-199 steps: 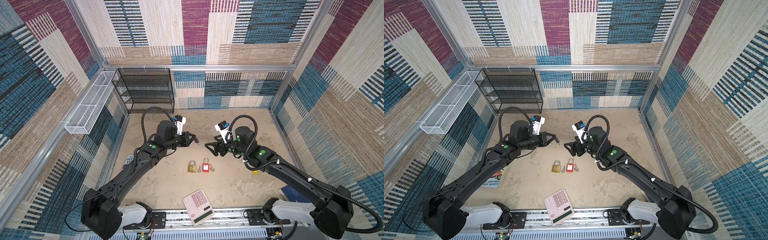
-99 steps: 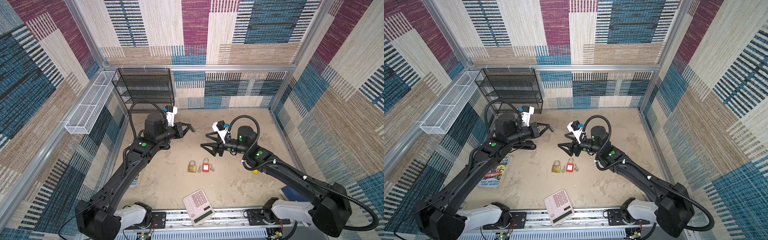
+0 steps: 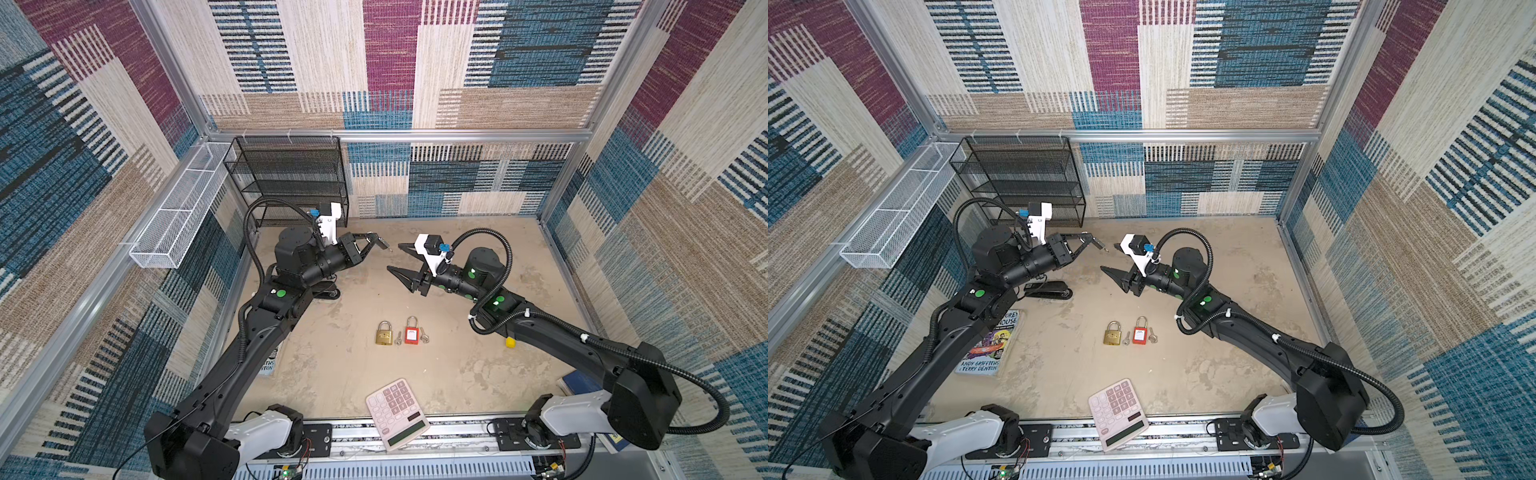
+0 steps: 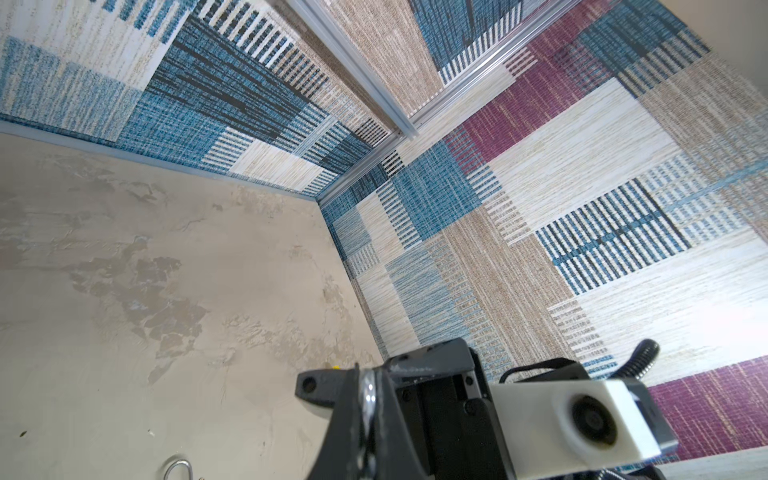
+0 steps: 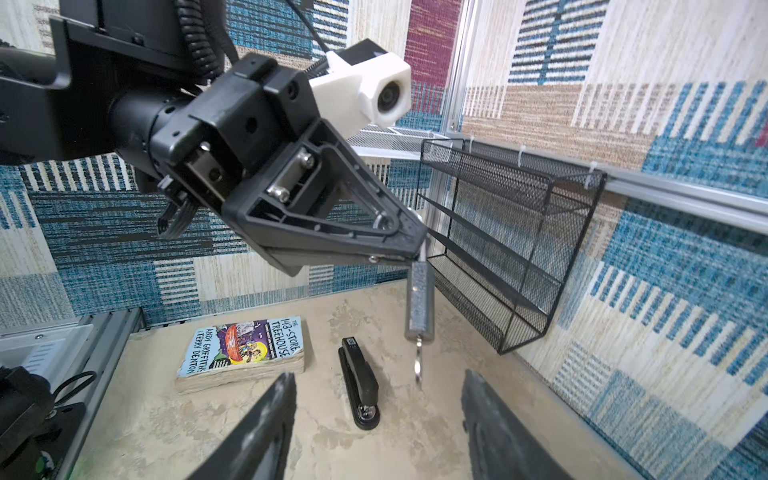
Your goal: Lock with the key
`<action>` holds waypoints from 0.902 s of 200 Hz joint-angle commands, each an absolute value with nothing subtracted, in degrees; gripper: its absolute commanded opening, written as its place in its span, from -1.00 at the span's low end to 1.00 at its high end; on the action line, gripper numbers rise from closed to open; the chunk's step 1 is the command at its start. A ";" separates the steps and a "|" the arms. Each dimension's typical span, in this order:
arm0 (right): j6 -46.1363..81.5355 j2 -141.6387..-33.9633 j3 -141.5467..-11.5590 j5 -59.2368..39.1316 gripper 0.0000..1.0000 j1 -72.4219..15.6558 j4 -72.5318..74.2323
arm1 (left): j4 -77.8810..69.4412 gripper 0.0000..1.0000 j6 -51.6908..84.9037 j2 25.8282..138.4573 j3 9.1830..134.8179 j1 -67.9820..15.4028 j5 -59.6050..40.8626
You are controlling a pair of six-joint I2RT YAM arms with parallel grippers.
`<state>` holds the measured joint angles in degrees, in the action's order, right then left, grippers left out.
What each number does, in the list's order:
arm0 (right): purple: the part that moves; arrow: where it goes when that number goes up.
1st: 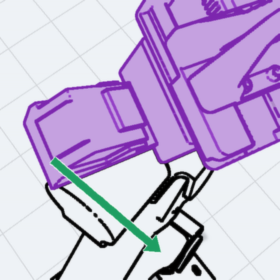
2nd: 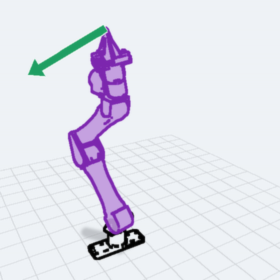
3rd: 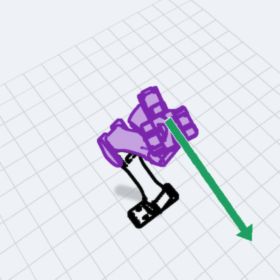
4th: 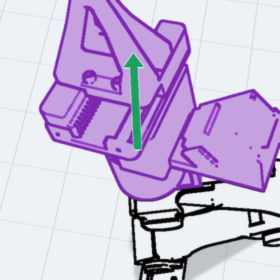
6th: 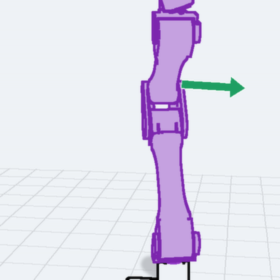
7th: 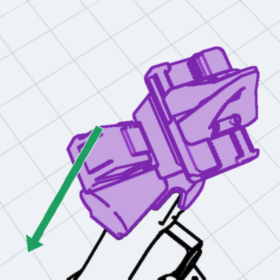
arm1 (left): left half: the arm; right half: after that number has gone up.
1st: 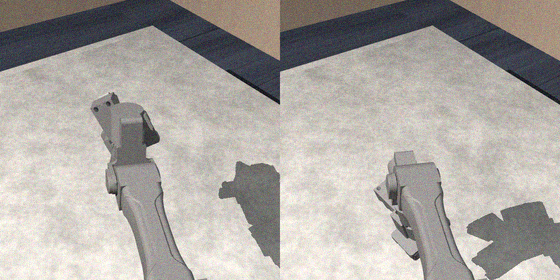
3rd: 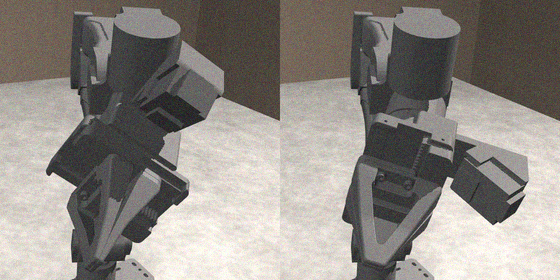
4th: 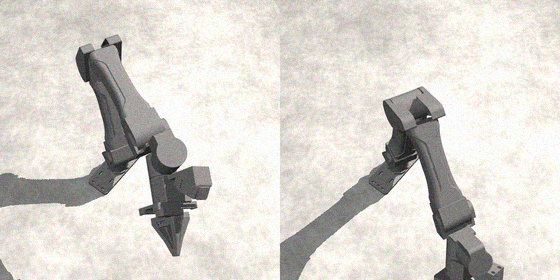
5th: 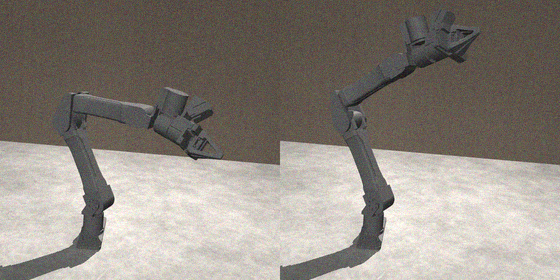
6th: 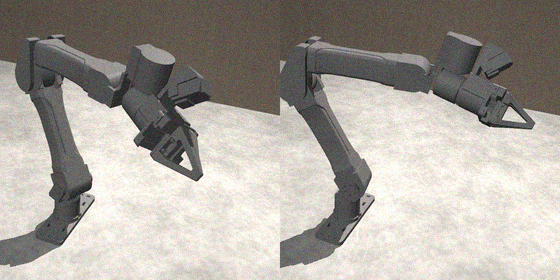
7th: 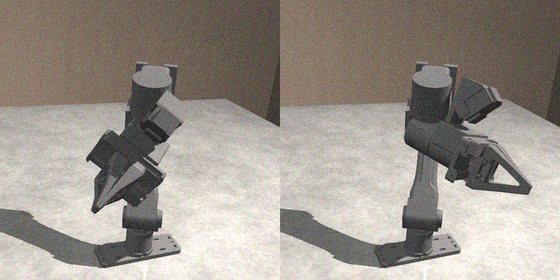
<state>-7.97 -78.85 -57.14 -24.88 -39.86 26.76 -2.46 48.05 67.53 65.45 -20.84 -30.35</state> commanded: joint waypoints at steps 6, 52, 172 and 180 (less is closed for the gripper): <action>-9.01 -81.32 -60.20 -24.39 0.18 -40.15 29.87 | -7.03 -1.00 51.35 67.15 65.75 -20.74 -31.04; -8.00 -84.55 -63.59 -23.95 0.03 -40.25 30.24 | -6.90 -1.00 51.58 66.36 65.54 -20.74 -31.25; -7.61 -87.41 -69.29 -25.18 -0.67 -40.25 25.31 | -6.27 -1.00 51.17 65.65 65.39 -20.52 -31.14; -7.58 -87.34 -69.44 -25.25 -0.73 -40.25 24.76 | -6.37 -0.96 51.16 65.72 65.39 -20.48 -31.15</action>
